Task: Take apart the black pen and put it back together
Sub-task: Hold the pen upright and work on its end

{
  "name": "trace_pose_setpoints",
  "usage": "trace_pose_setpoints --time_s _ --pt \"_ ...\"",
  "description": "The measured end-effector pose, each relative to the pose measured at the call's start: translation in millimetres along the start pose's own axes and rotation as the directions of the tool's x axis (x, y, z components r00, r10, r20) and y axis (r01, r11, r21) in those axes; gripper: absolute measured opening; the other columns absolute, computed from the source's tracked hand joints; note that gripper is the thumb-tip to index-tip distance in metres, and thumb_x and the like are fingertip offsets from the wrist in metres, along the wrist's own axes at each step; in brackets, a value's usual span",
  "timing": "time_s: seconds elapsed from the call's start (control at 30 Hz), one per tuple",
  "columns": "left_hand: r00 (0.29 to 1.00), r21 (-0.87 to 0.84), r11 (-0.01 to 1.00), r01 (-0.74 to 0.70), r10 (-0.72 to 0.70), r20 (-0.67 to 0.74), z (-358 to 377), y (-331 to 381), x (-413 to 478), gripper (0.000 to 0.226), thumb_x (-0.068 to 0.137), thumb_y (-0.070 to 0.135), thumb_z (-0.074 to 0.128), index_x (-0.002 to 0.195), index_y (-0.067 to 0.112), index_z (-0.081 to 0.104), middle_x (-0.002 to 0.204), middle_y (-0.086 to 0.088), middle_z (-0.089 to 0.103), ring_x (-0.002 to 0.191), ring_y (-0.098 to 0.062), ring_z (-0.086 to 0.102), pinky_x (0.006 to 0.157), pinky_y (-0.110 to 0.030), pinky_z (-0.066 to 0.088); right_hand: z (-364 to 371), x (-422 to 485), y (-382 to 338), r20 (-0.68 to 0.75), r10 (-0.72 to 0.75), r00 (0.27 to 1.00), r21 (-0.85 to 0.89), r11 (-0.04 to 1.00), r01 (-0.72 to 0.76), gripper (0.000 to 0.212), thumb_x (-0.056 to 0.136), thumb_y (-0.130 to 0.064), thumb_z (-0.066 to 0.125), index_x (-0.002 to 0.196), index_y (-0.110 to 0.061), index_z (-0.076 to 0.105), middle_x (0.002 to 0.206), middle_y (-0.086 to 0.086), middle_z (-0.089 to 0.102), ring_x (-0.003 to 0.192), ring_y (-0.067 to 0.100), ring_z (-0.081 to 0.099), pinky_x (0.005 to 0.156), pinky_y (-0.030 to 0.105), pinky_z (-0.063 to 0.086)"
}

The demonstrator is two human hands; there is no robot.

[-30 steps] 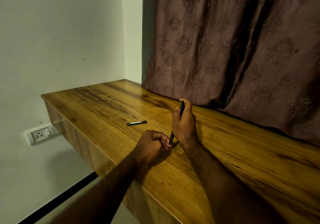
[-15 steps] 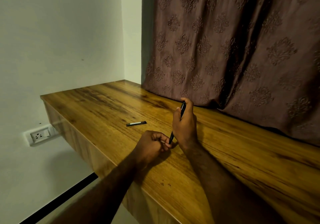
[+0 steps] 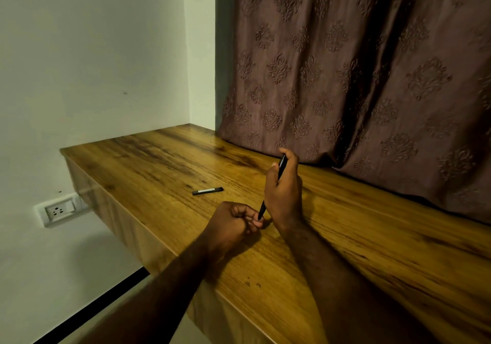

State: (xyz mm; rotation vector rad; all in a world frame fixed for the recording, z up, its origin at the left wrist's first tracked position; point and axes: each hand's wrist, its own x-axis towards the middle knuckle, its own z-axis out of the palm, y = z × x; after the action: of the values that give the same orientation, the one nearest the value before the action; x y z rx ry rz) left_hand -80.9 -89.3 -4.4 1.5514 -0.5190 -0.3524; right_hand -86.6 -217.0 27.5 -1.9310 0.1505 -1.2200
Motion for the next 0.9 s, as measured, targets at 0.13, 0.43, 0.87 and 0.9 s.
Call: trace_pose_setpoints --time_s 0.13,0.43,0.87,0.9 --pt "1.0 0.02 1.0 -0.003 0.004 -0.008 1.0 2.8 -2.1 0.028 0.077 -0.016 0.048 0.07 0.0 0.07 0.062 -0.002 0.07 0.058 -0.003 0.062 0.054 -0.014 0.046 1.7 -1.1 -1.4 0.036 -0.003 0.999 -0.013 1.0 0.003 0.036 0.1 -0.02 0.043 0.136 -0.023 0.038 0.06 -0.005 0.048 0.046 0.01 0.047 0.039 0.034 0.037" --pt "0.999 0.046 0.999 -0.012 0.014 -0.036 1.4 4.7 -3.2 0.024 0.078 -0.015 0.048 0.076 -0.005 0.07 0.066 -0.004 0.07 0.059 -0.003 0.061 0.057 -0.013 0.048 0.8 -2.8 -4.7 0.048 -0.037 0.998 -0.03 0.999 0.039 0.039 0.1 -0.021 0.042 0.139 -0.021 0.037 0.063 0.005 0.054 0.05 0.019 0.051 0.04 0.037 0.039" --pt "0.994 -0.141 0.984 0.107 -0.109 -0.007 -1.6 -5.9 6.4 0.026 0.068 -0.015 0.049 0.067 0.0 0.07 0.086 -0.037 0.065 0.058 -0.013 0.055 0.058 -0.025 0.041 -2.2 0.8 -6.0 0.054 0.01 0.998 0.034 0.999 -0.012 0.032 0.1 -0.022 0.042 0.131 -0.025 0.039 0.066 0.003 0.058 0.055 0.02 0.059 0.045 0.047 0.049" --pt "0.995 -0.135 0.986 0.095 -0.099 -0.021 -1.3 -5.4 5.9 0.026 0.07 -0.016 0.05 0.067 0.0 0.07 0.081 -0.034 0.066 0.057 -0.014 0.056 0.057 -0.025 0.043 -1.9 0.2 -6.6 0.057 0.018 0.998 0.03 0.999 -0.019 0.034 0.1 -0.023 0.041 0.134 -0.026 0.038 0.068 0.003 0.06 0.057 0.018 0.061 0.048 0.044 0.052"
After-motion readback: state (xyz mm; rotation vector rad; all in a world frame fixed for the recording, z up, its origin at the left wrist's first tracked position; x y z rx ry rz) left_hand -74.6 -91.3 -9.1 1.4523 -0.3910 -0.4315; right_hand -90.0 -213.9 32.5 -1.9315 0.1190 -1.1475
